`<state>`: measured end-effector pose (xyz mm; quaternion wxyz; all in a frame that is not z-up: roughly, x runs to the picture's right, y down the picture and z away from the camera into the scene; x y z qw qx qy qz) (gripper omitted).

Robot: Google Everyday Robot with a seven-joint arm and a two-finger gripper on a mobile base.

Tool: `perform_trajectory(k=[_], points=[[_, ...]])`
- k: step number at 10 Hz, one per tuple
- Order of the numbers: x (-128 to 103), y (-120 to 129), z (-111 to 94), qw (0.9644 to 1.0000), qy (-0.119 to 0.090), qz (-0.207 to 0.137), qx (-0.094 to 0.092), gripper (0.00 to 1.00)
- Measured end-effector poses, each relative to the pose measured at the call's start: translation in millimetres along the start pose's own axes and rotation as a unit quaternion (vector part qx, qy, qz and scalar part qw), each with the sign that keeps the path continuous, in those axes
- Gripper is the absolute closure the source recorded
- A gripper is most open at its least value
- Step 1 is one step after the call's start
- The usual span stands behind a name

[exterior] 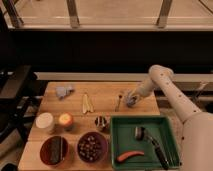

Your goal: Wipe table surface with sponge

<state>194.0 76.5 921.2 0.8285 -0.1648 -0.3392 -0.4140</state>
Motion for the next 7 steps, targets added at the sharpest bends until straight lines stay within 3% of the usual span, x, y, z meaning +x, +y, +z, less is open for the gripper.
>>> perform_trajectory(k=[2,4,7], points=[[-30.0,-2.0,7.6,0.9997,-0.016,-0.016,-0.003,1.0],[-45.7,10.5,4.3,0.9998,-0.013,-0.008,-0.013,1.0],[-30.9,44.5,-16.7,0.9993,0.007,0.033,-0.014,0.96]])
